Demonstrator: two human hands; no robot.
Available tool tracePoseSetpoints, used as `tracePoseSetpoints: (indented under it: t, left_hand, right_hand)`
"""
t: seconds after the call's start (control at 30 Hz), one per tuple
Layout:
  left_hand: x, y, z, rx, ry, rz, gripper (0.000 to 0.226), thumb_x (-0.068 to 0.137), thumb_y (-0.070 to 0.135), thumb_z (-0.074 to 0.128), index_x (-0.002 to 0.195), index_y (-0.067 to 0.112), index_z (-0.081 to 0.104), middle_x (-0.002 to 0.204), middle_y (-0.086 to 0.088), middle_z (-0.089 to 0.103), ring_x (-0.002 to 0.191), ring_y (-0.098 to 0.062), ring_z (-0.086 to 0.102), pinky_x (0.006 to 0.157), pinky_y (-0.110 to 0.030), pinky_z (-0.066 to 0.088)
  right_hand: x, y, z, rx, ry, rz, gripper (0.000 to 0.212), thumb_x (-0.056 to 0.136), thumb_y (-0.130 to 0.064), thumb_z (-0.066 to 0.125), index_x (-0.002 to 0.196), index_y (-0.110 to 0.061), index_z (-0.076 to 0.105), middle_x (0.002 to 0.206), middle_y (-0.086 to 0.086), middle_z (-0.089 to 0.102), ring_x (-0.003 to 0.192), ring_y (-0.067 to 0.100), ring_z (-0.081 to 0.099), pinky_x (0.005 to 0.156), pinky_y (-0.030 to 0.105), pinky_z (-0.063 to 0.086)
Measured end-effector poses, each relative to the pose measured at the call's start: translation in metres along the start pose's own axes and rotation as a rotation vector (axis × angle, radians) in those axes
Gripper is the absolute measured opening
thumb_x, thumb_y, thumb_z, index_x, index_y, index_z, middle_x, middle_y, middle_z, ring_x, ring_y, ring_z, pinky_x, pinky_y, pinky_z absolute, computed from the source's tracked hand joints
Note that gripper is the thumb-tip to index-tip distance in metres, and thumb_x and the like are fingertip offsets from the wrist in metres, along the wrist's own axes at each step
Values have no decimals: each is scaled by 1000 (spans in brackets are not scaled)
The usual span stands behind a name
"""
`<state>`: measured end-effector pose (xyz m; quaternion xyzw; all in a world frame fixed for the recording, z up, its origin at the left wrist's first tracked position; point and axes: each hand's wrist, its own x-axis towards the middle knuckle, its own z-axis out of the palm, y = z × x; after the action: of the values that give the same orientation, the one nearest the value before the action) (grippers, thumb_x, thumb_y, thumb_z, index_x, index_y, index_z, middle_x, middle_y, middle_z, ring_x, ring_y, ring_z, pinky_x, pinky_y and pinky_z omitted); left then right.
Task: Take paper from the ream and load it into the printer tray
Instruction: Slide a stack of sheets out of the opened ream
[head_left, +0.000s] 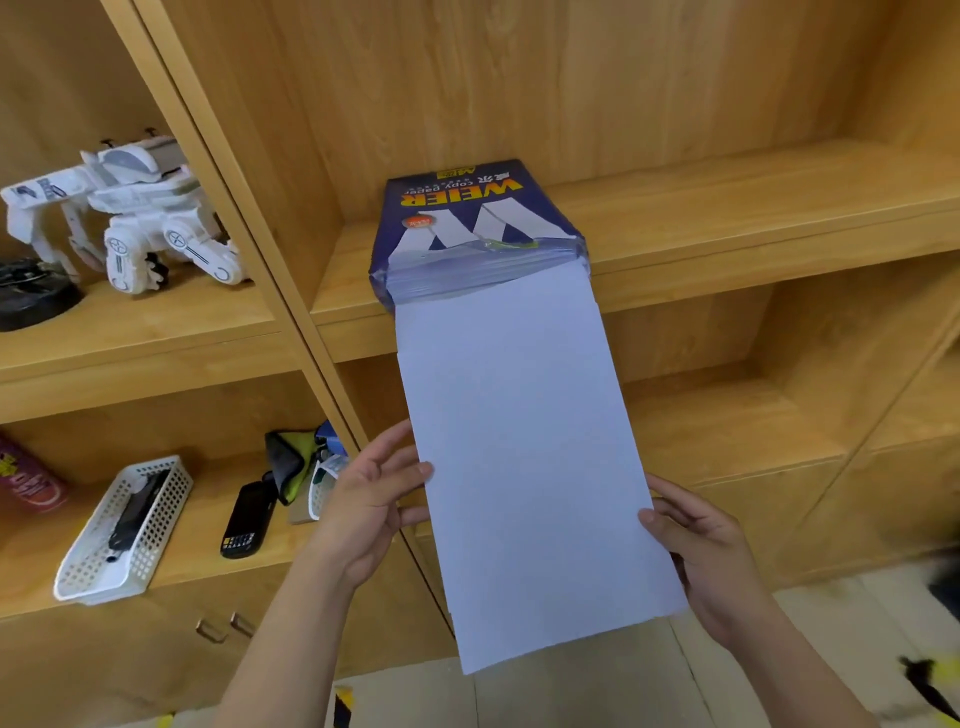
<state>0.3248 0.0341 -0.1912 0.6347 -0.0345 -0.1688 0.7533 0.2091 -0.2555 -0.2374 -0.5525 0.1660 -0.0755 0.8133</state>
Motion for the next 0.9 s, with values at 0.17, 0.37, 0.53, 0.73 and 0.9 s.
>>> tracePoseSetpoints:
  t: [0.17, 0.37, 0.53, 0.73, 0.9]
  left_hand:
    - [-12, 1, -13, -7, -56, 14, 51, 90, 0, 63, 135, 21, 57, 124, -14, 71, 107, -36, 69, 78, -49, 61]
    - [-28, 8, -21, 50, -132, 47, 64, 85, -2, 66, 138, 30, 50, 120, -14, 73, 95, -31, 71, 86, -61, 53]
    - [-44, 21, -14, 118, -199, 131, 63, 90, -7, 63, 132, 38, 51, 115, -8, 75, 90, -28, 74, 66, -42, 62]
    - [-60, 37, -1, 154, -250, 229, 64, 91, -9, 61, 137, 33, 49, 109, -11, 75, 86, -30, 74, 63, -39, 60]
    - [-63, 49, 10, 232, -274, 279, 64, 92, -7, 61, 133, 40, 49, 105, -6, 76, 92, -32, 73, 72, -51, 60]
  right_hand:
    - [-27, 2, 12, -17, 29, -18, 36, 90, 7, 56, 110, -18, 74, 94, 11, 76, 79, 20, 73, 62, 25, 58]
    - [-51, 2, 19, -46, 87, -39, 36, 91, 5, 56, 116, -16, 71, 107, 13, 75, 91, 25, 72, 73, 30, 60]
    - [-72, -1, 23, -103, 165, -86, 37, 91, 1, 58, 120, -19, 69, 106, 11, 76, 90, 22, 72, 76, 35, 54]
    - [-99, -3, 29, -125, 247, -154, 37, 91, 0, 60, 114, -25, 72, 96, 13, 76, 82, 23, 71, 73, 37, 50]
    - [-119, -7, 27, -196, 362, -194, 27, 90, 1, 61, 108, -17, 71, 95, 13, 77, 80, 23, 73, 71, 38, 53]
